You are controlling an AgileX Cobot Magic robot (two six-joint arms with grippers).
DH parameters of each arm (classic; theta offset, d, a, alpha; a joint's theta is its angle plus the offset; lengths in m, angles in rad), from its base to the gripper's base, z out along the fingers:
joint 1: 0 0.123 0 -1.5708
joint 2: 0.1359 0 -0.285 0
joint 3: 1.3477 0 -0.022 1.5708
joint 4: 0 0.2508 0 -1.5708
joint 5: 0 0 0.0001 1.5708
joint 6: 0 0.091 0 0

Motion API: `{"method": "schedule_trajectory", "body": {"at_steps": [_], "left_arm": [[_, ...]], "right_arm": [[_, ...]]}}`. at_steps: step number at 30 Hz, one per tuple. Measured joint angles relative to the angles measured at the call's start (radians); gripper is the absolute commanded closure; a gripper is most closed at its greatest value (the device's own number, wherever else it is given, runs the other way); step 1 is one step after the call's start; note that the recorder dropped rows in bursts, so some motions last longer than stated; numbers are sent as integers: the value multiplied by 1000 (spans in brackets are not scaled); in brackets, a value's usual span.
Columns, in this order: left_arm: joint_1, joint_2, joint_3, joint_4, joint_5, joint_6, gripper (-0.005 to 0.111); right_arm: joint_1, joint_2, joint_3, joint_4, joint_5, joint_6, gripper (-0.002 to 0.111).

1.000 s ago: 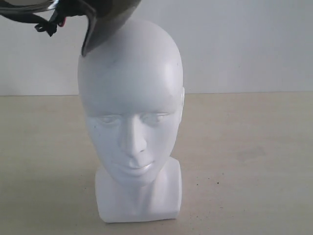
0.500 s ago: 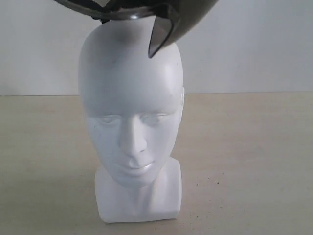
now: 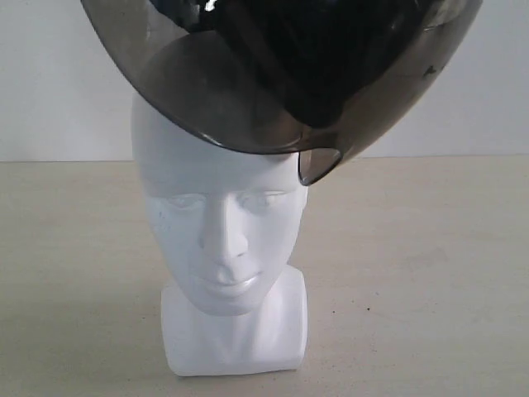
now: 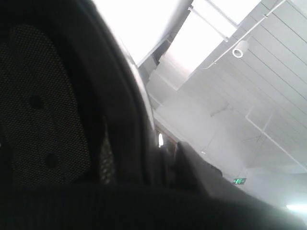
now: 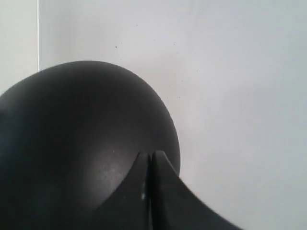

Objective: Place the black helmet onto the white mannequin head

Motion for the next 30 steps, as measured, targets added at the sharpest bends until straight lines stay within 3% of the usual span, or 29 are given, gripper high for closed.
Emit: {"method": "schedule_trajectory", "body": {"at_steps": [3, 8, 15, 30], "left_arm": [[33, 2, 4, 0, 0, 6, 102], [51, 36, 4, 22, -17, 36, 102], [57, 66, 6, 104, -19, 93, 102], [159, 80, 42, 174, -87, 93, 102]], "right_arm": [[0, 121, -159, -21, 80, -12, 108], [0, 182, -251, -35, 182, -43, 108], [0, 200, -260, -28, 225, -44, 108], [0, 343, -260, 10, 169, -49, 108]]}}
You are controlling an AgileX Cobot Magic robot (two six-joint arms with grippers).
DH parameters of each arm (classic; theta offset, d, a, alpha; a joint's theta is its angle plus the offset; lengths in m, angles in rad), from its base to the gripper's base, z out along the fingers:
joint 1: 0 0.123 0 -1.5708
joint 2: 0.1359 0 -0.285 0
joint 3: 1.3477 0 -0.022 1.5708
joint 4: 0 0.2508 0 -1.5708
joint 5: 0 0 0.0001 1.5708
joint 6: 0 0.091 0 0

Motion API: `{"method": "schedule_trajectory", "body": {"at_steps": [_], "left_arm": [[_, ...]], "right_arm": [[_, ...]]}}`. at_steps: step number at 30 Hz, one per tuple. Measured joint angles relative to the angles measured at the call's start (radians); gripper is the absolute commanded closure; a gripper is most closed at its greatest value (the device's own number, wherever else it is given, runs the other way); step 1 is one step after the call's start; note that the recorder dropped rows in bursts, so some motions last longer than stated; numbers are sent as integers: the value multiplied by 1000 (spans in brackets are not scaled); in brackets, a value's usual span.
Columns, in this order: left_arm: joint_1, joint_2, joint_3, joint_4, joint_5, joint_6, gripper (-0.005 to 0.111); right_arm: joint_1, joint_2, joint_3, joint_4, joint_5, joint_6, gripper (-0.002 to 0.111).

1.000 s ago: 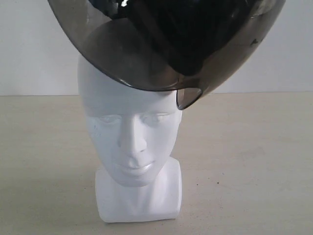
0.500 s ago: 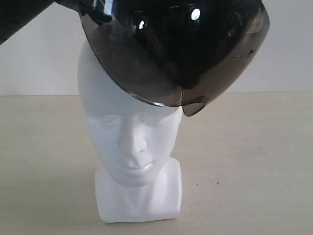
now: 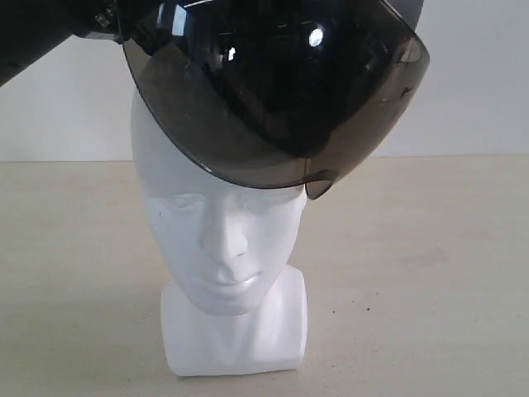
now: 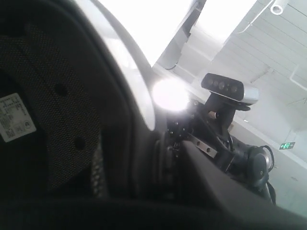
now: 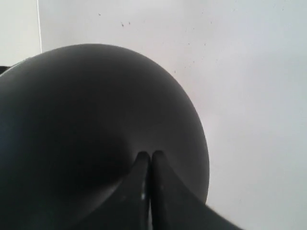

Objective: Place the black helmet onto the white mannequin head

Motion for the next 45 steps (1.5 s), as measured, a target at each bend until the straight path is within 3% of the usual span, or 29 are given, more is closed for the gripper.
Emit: {"method": "schedule_trajectory", "body": {"at_steps": [13, 27, 45], "left_arm": [[9, 0, 0, 0, -1, 16, 102], [89, 0, 26, 21, -20, 16, 102], [95, -6, 124, 21, -18, 16, 102]], "right_arm": [[0, 72, 0, 71, -150, -41, 108], [0, 117, 0, 132, -210, -48, 108], [1, 158, 0, 138, -351, -74, 108]]}}
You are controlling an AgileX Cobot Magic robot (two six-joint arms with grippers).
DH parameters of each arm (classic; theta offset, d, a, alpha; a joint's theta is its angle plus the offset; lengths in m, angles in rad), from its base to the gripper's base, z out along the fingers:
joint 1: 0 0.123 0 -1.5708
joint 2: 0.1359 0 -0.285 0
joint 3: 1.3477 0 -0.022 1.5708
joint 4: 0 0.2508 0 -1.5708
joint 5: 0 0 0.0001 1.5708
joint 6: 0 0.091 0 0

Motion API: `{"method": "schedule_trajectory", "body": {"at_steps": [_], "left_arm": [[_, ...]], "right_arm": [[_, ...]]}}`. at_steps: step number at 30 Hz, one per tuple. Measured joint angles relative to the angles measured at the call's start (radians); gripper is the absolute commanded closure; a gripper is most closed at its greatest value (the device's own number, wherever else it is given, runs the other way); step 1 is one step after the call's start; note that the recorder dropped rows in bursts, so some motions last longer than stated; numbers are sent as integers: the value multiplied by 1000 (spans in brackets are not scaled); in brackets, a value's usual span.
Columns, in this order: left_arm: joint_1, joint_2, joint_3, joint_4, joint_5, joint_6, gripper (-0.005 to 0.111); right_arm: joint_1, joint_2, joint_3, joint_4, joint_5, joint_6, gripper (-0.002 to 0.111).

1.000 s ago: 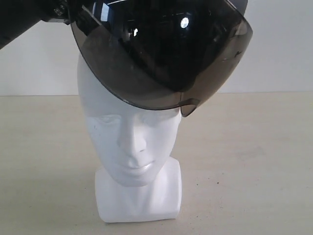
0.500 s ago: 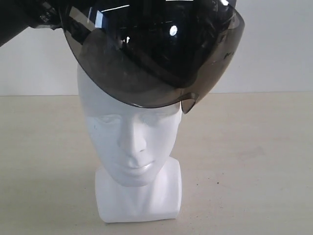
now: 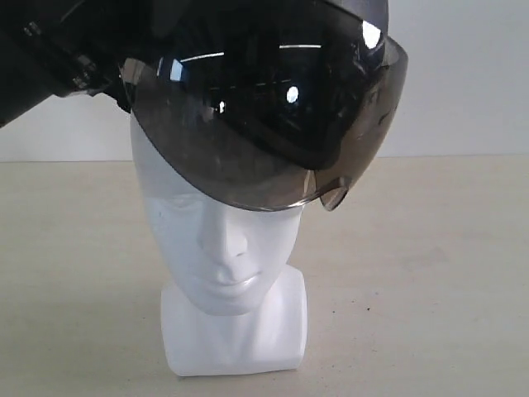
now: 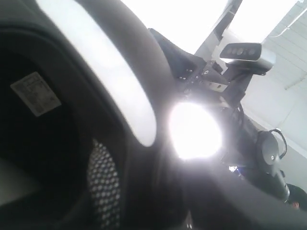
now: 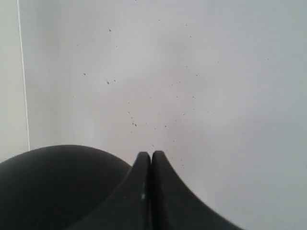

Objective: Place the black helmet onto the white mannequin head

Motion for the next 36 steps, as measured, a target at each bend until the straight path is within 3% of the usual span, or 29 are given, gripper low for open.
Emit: {"method": "schedule_trajectory", "body": {"at_steps": [18, 28, 36], "left_arm": [[-39, -80, 113, 1, 89, 34, 102], [-37, -112, 198, -62, 86, 92, 102], [-37, -119, 210, -83, 84, 117, 102]], "right_arm": [[2, 0, 0, 19, 88, -2, 108], [95, 37, 0, 21, 128, -22, 108], [98, 60, 0, 19, 151, -24, 108]]}}
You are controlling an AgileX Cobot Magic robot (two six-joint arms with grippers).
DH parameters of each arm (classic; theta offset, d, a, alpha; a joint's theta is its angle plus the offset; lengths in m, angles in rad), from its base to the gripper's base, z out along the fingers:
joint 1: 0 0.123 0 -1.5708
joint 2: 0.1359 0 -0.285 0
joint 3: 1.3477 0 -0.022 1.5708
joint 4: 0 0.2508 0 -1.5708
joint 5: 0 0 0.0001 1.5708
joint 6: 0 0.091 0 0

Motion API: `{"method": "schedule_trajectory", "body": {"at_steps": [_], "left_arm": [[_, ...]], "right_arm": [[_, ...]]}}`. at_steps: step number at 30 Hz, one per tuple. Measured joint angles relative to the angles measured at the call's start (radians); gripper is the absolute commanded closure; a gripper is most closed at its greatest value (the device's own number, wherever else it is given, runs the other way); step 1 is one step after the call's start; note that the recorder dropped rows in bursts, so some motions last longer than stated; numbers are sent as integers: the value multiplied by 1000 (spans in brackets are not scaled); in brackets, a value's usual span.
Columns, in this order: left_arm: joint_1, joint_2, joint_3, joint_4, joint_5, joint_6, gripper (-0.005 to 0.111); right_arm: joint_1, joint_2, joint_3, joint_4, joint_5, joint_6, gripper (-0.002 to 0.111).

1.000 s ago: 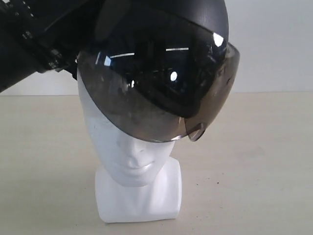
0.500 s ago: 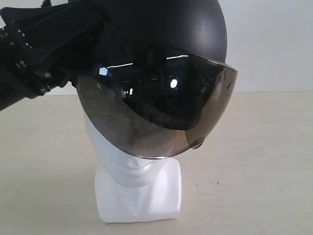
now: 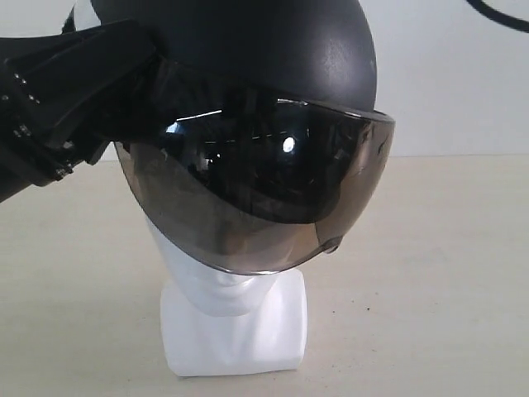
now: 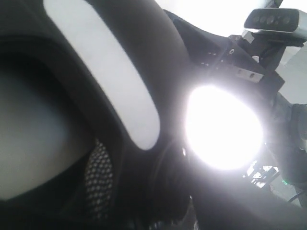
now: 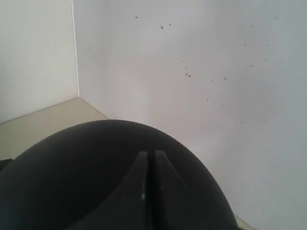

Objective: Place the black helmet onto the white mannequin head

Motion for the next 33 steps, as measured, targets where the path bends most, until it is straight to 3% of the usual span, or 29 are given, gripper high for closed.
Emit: {"method": "schedule_trajectory", "body": {"at_steps": [33], "left_arm": [[0, -2, 9, -44, 15, 83, 102]], "right_arm": [[0, 63, -15, 12, -16, -10, 108]]}}
